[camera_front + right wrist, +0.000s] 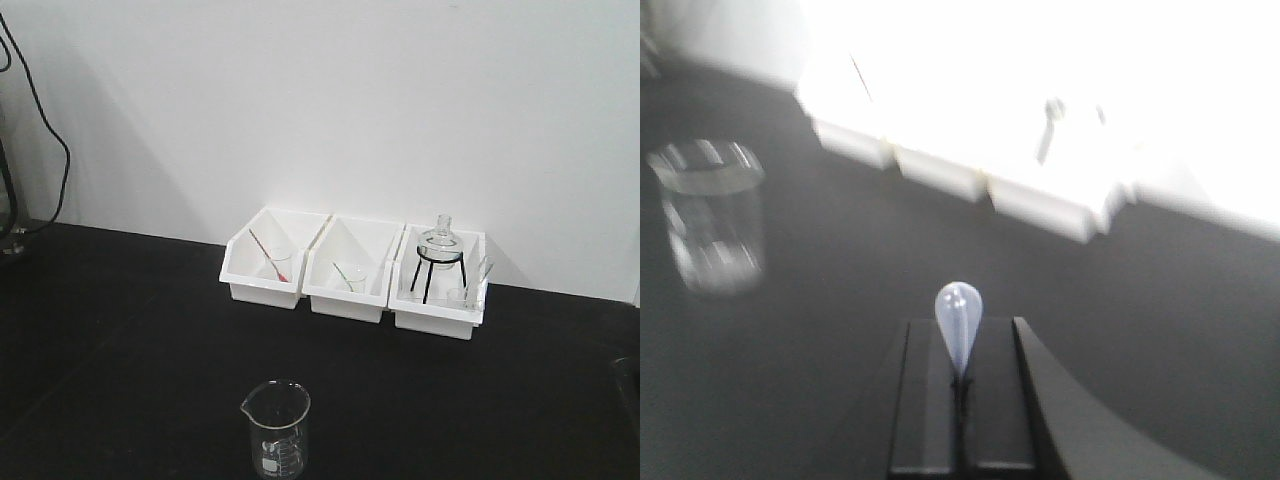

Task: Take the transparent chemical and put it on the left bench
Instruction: 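Lower the pipette into the empty glass beaker and open the right gripper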

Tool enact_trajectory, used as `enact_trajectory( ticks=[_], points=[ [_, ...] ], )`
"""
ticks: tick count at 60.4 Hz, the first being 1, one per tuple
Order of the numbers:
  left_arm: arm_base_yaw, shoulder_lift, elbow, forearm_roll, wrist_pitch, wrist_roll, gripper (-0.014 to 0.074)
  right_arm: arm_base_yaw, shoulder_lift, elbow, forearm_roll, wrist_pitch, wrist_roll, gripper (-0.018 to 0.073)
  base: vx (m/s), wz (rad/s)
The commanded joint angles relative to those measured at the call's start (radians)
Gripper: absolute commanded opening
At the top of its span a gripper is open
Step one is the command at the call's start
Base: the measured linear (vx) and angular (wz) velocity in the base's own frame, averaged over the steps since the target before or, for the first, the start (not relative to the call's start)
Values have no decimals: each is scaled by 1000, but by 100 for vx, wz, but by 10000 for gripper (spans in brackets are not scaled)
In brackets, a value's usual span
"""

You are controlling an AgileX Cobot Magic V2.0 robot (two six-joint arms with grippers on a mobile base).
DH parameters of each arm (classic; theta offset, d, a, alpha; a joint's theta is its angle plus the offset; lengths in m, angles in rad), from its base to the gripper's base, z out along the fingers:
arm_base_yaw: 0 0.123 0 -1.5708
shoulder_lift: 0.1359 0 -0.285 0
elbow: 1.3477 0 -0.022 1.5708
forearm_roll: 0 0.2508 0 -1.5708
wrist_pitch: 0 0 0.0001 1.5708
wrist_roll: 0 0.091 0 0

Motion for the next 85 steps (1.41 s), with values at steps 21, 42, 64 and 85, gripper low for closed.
enact_trajectory(
  ticks=[21, 42, 64, 85],
  points=[
    [-2, -19, 16, -1, -78, -8, -3, 71, 468, -591, -261, -314, 212, -1, 0, 0],
    [-2, -19, 16, -1, -78, -8, -3, 494, 937, -976, 242, -134, -252, -1, 0, 0],
    [-2, -19, 16, -1, -78, -8, -3, 566, 1253, -1286, 267, -129, -224, 0, 0, 0],
    [-2, -19, 16, -1, -78, -8, -3, 623, 1298, -1297, 244, 15, -233, 9, 0, -1]
  ],
)
